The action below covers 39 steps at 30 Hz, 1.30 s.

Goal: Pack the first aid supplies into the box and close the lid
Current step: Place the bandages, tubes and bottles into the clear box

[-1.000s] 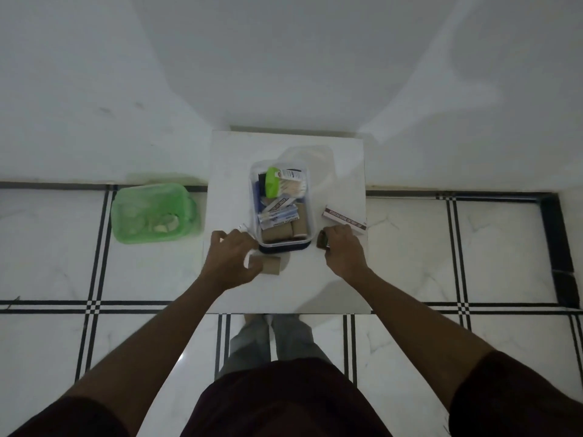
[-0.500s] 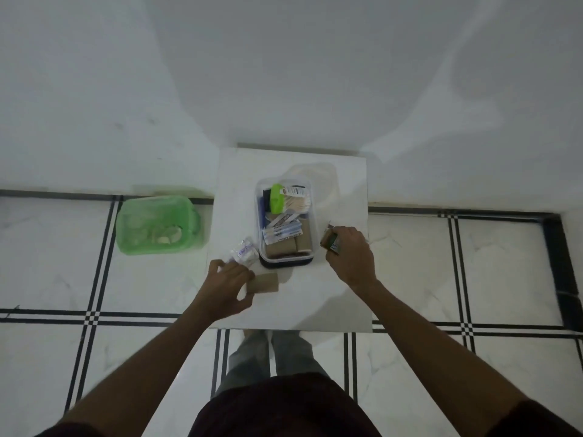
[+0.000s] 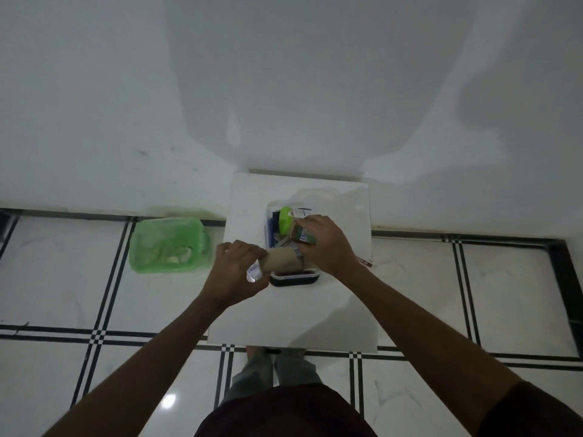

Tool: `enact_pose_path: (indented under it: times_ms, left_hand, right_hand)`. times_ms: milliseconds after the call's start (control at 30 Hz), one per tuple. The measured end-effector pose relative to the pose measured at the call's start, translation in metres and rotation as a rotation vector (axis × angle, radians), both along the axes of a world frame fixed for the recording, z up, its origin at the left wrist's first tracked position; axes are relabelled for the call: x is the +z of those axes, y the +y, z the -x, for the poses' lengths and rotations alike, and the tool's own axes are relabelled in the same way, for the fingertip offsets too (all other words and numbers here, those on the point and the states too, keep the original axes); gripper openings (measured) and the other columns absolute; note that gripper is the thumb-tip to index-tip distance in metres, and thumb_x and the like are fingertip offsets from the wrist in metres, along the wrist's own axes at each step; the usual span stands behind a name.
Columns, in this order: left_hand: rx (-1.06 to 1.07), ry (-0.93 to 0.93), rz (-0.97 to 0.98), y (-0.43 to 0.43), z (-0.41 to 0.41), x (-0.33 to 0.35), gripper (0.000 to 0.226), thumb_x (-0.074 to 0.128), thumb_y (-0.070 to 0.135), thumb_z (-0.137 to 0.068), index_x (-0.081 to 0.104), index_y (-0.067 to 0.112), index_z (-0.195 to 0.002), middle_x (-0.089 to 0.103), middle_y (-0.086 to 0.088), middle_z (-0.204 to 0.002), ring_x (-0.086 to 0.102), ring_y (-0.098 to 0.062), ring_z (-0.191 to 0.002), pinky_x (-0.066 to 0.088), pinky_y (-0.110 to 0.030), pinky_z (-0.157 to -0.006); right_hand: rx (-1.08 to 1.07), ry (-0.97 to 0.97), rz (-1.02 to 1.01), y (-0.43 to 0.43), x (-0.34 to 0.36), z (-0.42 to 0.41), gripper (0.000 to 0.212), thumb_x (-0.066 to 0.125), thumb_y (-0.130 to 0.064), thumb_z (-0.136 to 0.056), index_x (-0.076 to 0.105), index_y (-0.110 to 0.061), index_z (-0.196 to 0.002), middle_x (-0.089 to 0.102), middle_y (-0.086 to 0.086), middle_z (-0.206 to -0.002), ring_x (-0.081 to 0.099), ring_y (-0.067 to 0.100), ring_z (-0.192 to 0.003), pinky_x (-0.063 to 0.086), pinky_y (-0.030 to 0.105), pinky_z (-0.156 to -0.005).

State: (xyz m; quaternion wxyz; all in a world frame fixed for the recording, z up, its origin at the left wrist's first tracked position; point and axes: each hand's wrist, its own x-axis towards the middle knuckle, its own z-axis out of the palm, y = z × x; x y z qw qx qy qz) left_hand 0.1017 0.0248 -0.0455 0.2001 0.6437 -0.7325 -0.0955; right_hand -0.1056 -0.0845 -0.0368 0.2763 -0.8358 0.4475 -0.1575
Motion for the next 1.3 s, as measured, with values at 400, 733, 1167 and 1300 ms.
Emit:
enact_pose_path:
  times_ms: [400,733,1167,1300]
  left_hand:
    - [-0.095,-0.095,-0.293,-0.029,0.025,-0.021,0.037,0.066,0.035,-0.077,0.066,0.021,-0.111,0.073,0.000,-0.108,0.065,-0.026,-0.091,0.038,-0.039,-0.076]
    - [-0.081,-0.123,-0.295,-0.023,0.036,-0.023,0.017,0.056,0.023,-0.089,0.070,0.021,-0.098,0.073,-0.005,-0.090,0.063,-0.029,-0.082,0.033,-0.034,-0.075]
    - [0.253,0.202,-0.203,0.005,0.008,-0.050,0.023,0.061,0.020,-0.084,0.070,0.012,-0.103,0.072,-0.007,-0.110,0.066,-0.028,-0.100,0.054,-0.039,-0.083]
    - [0.353,0.237,-0.449,0.011,0.006,-0.057,0.043,0.068,0.020,-0.080,0.058,0.007,-0.119,0.062,-0.014,-0.124,0.056,-0.036,-0.113,0.046,-0.043,-0.093]
  right_hand:
    - [0.129,0.087,-0.070,-0.022,-0.008,0.000,0.049,0.073,-0.002,-0.073,0.061,0.001,-0.120,0.063,0.023,-0.122,0.055,0.038,-0.113,0.045,0.044,-0.098]
    - [0.385,0.142,-0.033,-0.009,-0.023,-0.027,0.016,0.071,-0.009,-0.077,0.072,-0.002,-0.091,0.072,0.017,-0.091,0.064,0.034,-0.087,0.048,0.033,-0.080]
    - [0.286,0.240,0.154,0.015,-0.046,0.008,0.033,0.074,0.007,-0.064,0.069,-0.001,-0.096,0.072,0.017,-0.104,0.066,0.032,-0.104,0.058,0.042,-0.085]
    - [0.286,0.216,0.163,0.018,-0.041,0.005,0.025,0.070,0.002,-0.070,0.069,0.001,-0.095,0.072,0.020,-0.100,0.068,0.035,-0.094,0.059,0.044,-0.078]
